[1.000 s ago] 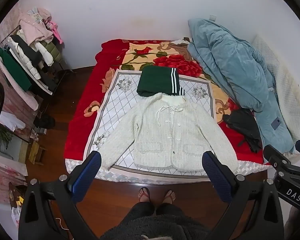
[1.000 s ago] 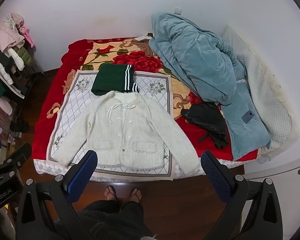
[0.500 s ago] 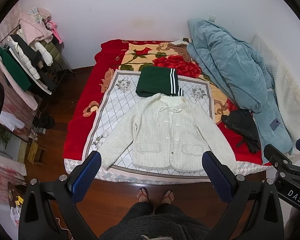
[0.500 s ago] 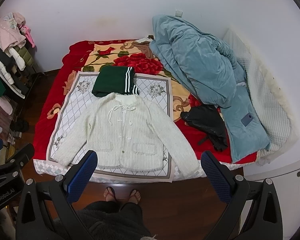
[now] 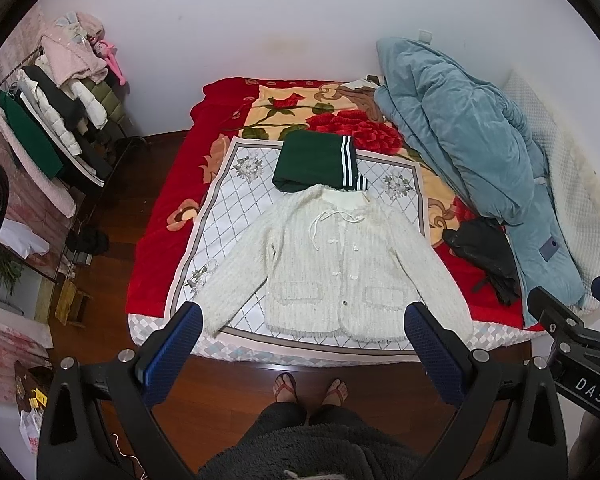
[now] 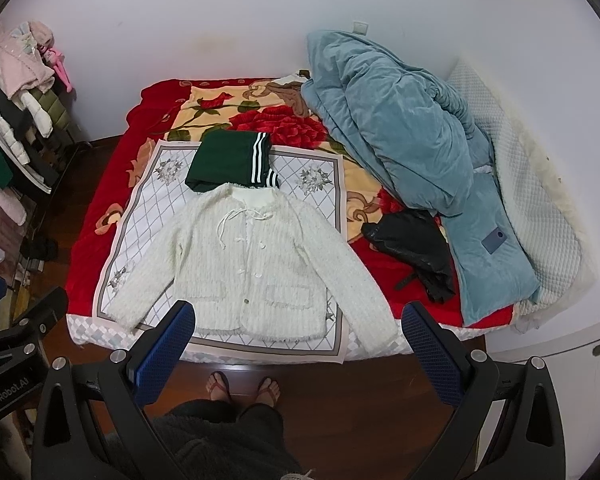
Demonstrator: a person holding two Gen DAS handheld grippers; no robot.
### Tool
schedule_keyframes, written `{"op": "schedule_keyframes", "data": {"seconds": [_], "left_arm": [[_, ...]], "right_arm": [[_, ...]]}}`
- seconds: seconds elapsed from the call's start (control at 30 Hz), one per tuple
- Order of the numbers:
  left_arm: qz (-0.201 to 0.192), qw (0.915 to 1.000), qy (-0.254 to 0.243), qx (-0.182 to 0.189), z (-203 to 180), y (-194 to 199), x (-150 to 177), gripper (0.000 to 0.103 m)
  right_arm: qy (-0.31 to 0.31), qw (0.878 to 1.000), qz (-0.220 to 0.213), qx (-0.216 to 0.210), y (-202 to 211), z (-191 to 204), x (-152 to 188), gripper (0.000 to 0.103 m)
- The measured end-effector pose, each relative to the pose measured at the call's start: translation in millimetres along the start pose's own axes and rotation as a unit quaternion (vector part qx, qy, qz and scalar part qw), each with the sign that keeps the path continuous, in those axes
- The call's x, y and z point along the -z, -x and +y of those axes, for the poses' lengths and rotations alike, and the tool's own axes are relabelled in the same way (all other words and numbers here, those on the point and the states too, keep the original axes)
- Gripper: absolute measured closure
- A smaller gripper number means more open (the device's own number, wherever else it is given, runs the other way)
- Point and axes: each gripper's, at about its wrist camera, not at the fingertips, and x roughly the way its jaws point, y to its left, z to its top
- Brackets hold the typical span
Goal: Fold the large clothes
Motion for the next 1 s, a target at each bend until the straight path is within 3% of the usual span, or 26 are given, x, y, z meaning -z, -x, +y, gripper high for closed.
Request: {"op": "schedule_keyframes", "data": {"seconds": [1.0], "left_arm": [[-0.003,1.0,0.002,0.0,6.8,4.9,4.2,0.0]], "right_arm": [[0.001,1.0,0.0,0.0,2.5,3.3,0.6,0.0]]}}
